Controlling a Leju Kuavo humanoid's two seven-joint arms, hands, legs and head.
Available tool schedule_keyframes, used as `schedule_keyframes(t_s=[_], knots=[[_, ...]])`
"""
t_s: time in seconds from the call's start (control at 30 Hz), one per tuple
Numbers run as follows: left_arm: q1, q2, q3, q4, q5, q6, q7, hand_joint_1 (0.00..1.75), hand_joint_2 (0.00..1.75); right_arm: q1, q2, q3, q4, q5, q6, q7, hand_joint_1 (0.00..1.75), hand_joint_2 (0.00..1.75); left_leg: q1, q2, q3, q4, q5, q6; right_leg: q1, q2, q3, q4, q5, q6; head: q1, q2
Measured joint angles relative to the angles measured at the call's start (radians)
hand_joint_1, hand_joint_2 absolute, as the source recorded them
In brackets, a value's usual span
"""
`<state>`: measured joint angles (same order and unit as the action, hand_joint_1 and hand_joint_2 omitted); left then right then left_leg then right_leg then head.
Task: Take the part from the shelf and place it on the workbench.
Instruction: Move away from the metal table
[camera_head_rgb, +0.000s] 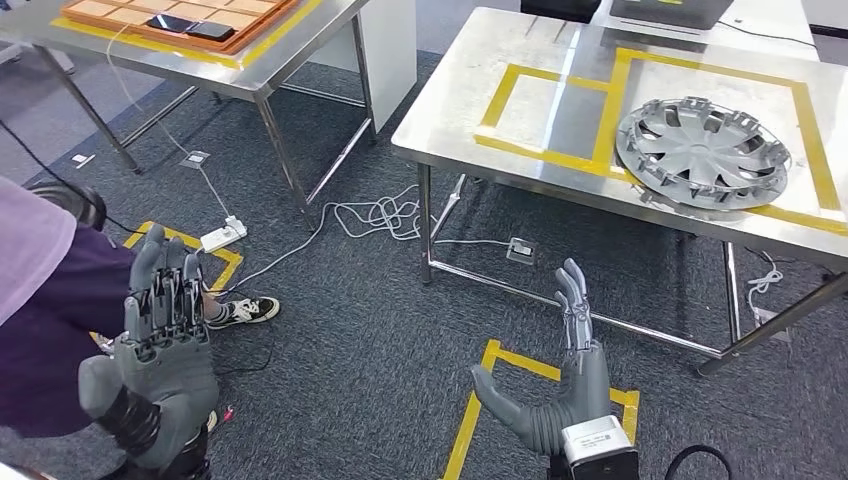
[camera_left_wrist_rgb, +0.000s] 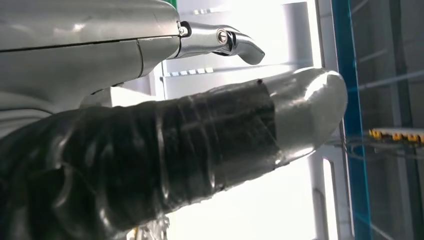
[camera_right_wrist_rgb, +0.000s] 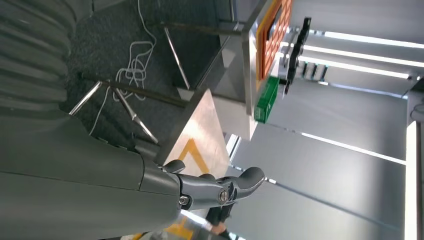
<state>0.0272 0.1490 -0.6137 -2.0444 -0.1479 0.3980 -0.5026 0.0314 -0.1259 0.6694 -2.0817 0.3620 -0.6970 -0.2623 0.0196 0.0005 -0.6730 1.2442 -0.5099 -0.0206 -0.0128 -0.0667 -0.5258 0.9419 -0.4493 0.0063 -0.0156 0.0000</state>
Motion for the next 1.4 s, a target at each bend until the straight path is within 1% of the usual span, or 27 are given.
schedule_keyframes(t_s=[0.03, 0.1, 0.13, 0.17, 0.23, 0.3, 0.37, 0.43, 0.47, 0.5, 0.53, 0.6, 0.67, 0.73, 0.8, 0.9, 0.93, 0.97, 1.0, 1.03, 1.1, 1.13, 1.17, 1.23, 1.27, 1.33, 1.4], knots=[[0.0, 0.0, 0.001, 0.001, 0.0, 0.0, 0.0, 0.0, 0.0, 0.0, 0.0, 0.0, 0.0, 0.0, 0.0, 0.0, 0.0, 1.75, 0.001, 0.014, 0.047, -0.05, 0.024, 0.001, 0.0, -0.014, -0.004, 0.002, 0.006, 0.003, -0.004, 0.0], [-0.002, 0.0, 0.002, 0.001, 0.0, 0.0, -0.001, 0.0, 0.0, 0.001, 0.0, 0.0, -0.003, 0.0, 0.0, 0.0, 0.0, 1.75, -0.004, 0.064, 0.163, -0.195, 0.03, 0.009, 0.002, -0.037, -0.006, 0.008, 0.016, 0.012, -0.011, 0.0], [-0.004, -0.001, 0.002, 0.0, 0.0, 0.0, -0.001, 0.0, 0.0, 0.001, 0.001, 0.0, -0.004, 0.0, 0.0, 0.0, 0.0, 1.75, -0.008, 0.084, 0.2, -0.253, 0.019, 0.016, 0.003, -0.049, -0.006, 0.01, 0.022, 0.018, -0.013, 0.0], [-0.005, -0.001, 0.003, 0.0, 0.0, 0.0, -0.002, 0.0, 0.0, 0.001, 0.001, -0.001, -0.006, 0.0, 0.0, 0.0, 0.0, 1.75, -0.013, 0.091, 0.217, -0.287, 0.009, 0.024, 0.004, -0.062, -0.008, 0.011, 0.028, 0.024, -0.014, 0.0], [-0.002, -0.001, 0.003, 0.0, 0.0, 0.0, -0.003, 0.0, 0.0, 0.0, 0.001, -0.002, -0.008, 0.0, 0.0, 0.0, 0.0, 1.75, -0.016, 0.068, 0.205, -0.304, 0.013, 0.042, 0.001, -0.081, -0.012, 0.013, 0.034, 0.038, -0.012, 0.0], [0.0, -0.002, 0.003, 0.001, 0.001, 0.0, -0.003, 0.0, 0.0, -0.001, 0.0, -0.003, -0.008, 0.0, 0.0, 0.0, 0.0, 1.75, -0.014, 0.043, 0.192, -0.308, 0.028, 0.061, -0.003, -0.034, -0.031, 0.055, -0.004, 0.052, -0.008, 0.0], [-0.001, -0.005, 0.003, 0.001, 0.002, 0.0, -0.003, 0.0, 0.0, 0.002, 0.0, -0.006, -0.009, 0.0, 0.0, 0.0, 0.0, 1.75, -0.015, 0.018, 0.172, -0.308, 0.047, 0.072, -0.003, 0.035, -0.078, 0.177, -0.087, 0.057, 0.004, 0.0], [0.0, -0.006, 0.004, 0.002, 0.002, -0.001, -0.003, 0.0, 0.0, 0.005, -0.001, -0.007, -0.009, -0.001, 0.0, 0.0, 0.0, 1.75, -0.02, -0.011, 0.15, -0.305, 0.066, 0.077, 0.002, 0.055, -0.113, 0.295, -0.146, 0.053, 0.018, 0.0], [0.001, -0.006, 0.004, 0.003, 0.003, -0.001, -0.003, 0.0, 0.0, 0.006, -0.001, -0.008, -0.009, -0.001, 0.0, 0.0, 0.0, 1.75, -0.022, -0.026, 0.141, -0.303, 0.075, 0.078, 0.004, 0.057, -0.109, 0.304, -0.147, 0.048, 0.022, 0.0], [0.002, -0.006, 0.004, 0.003, 0.003, -0.001, -0.003, 0.0, 0.0, 0.006, -0.001, -0.008, -0.009, -0.001, 0.0, 0.0, 0.0, 1.75, -0.025, -0.041, 0.132, -0.301, 0.085, 0.078, 0.007, 0.06, -0.084, 0.272, -0.128, 0.041, 0.026, 0.0], [0.002, -0.007, 0.004, 0.004, 0.004, -0.001, -0.003, 0.0, 0.0, 0.005, -0.001, -0.008, -0.009, 0.0, 0.0, 0.0, 0.0, 1.75, -0.027, -0.056, 0.125, -0.299, 0.094, 0.077, 0.011, 0.069, -0.045, 0.208, -0.096, 0.032, 0.03, 0.0], [0.001, -0.008, 0.004, 0.004, 0.004, -0.001, -0.003, 0.0, 0.0, 0.004, -0.001, -0.008, -0.01, 0.0, 0.0, 0.0, 0.0, 1.75, -0.029, -0.082, 0.107, -0.297, 0.111, 0.074, 0.015, 0.112, 0.032, 0.062, -0.05, 0.009, 0.032, 0.0], [0.001, -0.01, 0.004, 0.004, 0.004, -0.001, -0.004, 0.0, 0.0, 0.003, -0.001, -0.008, -0.012, 0.0, 0.0, 0.0, 0.0, 1.75, -0.025, -0.101, 0.091, -0.296, 0.125, 0.064, 0.019, 0.139, 0.057, -0.003, -0.044, -0.006, 0.032, 0.0], [0.003, -0.01, 0.004, 0.003, 0.005, -0.001, -0.004, 0.0, 0.0, 0.001, -0.001, -0.008, -0.013, 0.002, 0.0, 0.001, 0.0, 1.75, -0.021, -0.12, 0.077, -0.297, 0.137, 0.051, 0.02, 0.121, 0.056, -0.017, -0.035, -0.01, 0.037, 0.0], [0.005, -0.01, 0.005, 0.003, 0.007, -0.001, -0.007, 0.0, 0.0, -0.001, 0.0, -0.008, -0.013, 0.003, 0.0, 0.001, 0.0, 1.75, -0.023, -0.098, 0.052, -0.263, 0.115, 0.041, 0.013, 0.096, 0.06, -0.032, -0.018, -0.013, 0.037, 0.0], [0.007, -0.01, 0.008, 0.004, 0.013, -0.001, -0.012, 0.0, 0.0, -0.001, 0.0, -0.008, -0.013, 0.006, 0.0, 0.004, 0.0, 1.75, -0.014, -0.029, -0.024, -0.082, 0.004, 0.023, 0.01, 0.055, 0.049, -0.038, 0.002, -0.012, 0.02, 0.0], [0.007, -0.01, 0.008, 0.004, 0.015, -0.001, -0.013, 0.0, 0.0, 0.0, 0.0, -0.008, -0.013, 0.007, 0.0, 0.005, 0.0, 1.75, -0.007, -0.018, -0.042, -0.026, -0.021, 0.016, 0.009, 0.041, 0.042, -0.036, 0.006, -0.009, 0.016, 0.0], [0.008, -0.01, 0.009, 0.005, 0.016, -0.001, -0.014, 0.0, 0.0, 0.0, 0.0, -0.008, -0.013, 0.008, 0.0, 0.006, 0.0, 1.75, -0.001, -0.01, -0.044, -0.001, -0.031, 0.009, 0.008, 0.026, 0.032, -0.033, 0.009, -0.006, 0.013, 0.0], [0.008, -0.01, 0.01, 0.005, 0.017, -0.002, -0.014, 0.0, 0.0, -0.001, 0.0, -0.008, -0.013, 0.008, 0.0, 0.007, 0.0, 1.75, 0.006, -0.003, -0.024, -0.017, -0.023, 0.003, 0.005, 0.011, 0.026, -0.027, 0.011, -0.002, 0.011, 0.0], [0.008, -0.01, 0.01, 0.005, 0.017, -0.002, -0.015, 0.0, 0.0, -0.001, 0.0, -0.008, -0.013, 0.009, 0.0, 0.008, 0.0, 1.75, 0.011, 0.009, 0.019, -0.072, -0.003, -0.002, 0.002, -0.003, 0.019, -0.02, 0.011, 0.003, 0.008, 0.0], [0.006, -0.01, 0.01, 0.006, 0.019, -0.003, -0.017, 0.0, 0.0, -0.002, 0.001, -0.008, -0.013, 0.01, 0.0, 0.008, 0.0, 1.75, 0.016, 0.056, 0.111, -0.209, 0.024, -0.007, -0.001, -0.026, 0.009, -0.001, 0.008, 0.018, 0.003, 0.0], [0.005, -0.011, 0.01, 0.006, 0.02, -0.003, -0.018, 0.0, 0.0, -0.002, 0.001, -0.008, -0.013, 0.011, 0.0, 0.008, 0.0, 1.75, 0.014, 0.071, 0.138, -0.251, 0.029, -0.001, -0.001, -0.035, 0.006, 0.006, 0.006, 0.027, 0.001, 0.0], [0.004, -0.011, 0.011, 0.006, 0.021, -0.003, -0.019, 0.0, 0.0, -0.003, 0.001, -0.008, -0.013, 0.011, 0.0, 0.008, 0.0, 1.75, 0.011, 0.078, 0.145, -0.268, 0.027, 0.008, -0.001, -0.042, 0.005, 0.011, 0.005, 0.035, 0.001, 0.0], [0.006, -0.012, 0.012, 0.005, 0.021, -0.003, -0.021, 0.0, 0.0, -0.004, 0.001, -0.008, -0.013, 0.012, 0.0, 0.008, 0.0, 1.75, 0.004, 0.055, 0.136, -0.267, 0.034, 0.032, -0.005, -0.059, 0.009, 0.008, 0.009, 0.051, 0.005, 0.0], [0.007, -0.012, 0.012, 0.005, 0.021, -0.003, -0.021, 0.0, 0.0, -0.005, 0.001, -0.008, -0.013, 0.012, 0.0, 0.008, 0.0, 1.75, 0.003, 0.044, 0.136, -0.27, 0.04, 0.042, -0.009, -0.054, 0.006, 0.011, 0.004, 0.059, 0.008, 0.0], [0.006, -0.014, 0.012, 0.005, 0.021, -0.005, -0.021, 0.0, 0.0, -0.006, 0.0, -0.009, -0.013, 0.012, 0.0, 0.008, 0.0, 1.75, 0.004, 0.021, 0.136, -0.276, 0.055, 0.059, -0.012, -0.008, -0.02, 0.069, -0.042, 0.068, 0.017, 0.0], [-0.001, -0.014, 0.013, 0.005, 0.025, -0.009, -0.022, 0.0, 0.0, -0.006, 0.0, -0.009, -0.013, 0.012, 0.0, 0.008, 0.0, 1.75, 0.001, -0.004, 0.127, -0.276, 0.067, 0.069, -0.01, 0.042, -0.076, 0.205, -0.119, 0.067, 0.031, 0.0]])
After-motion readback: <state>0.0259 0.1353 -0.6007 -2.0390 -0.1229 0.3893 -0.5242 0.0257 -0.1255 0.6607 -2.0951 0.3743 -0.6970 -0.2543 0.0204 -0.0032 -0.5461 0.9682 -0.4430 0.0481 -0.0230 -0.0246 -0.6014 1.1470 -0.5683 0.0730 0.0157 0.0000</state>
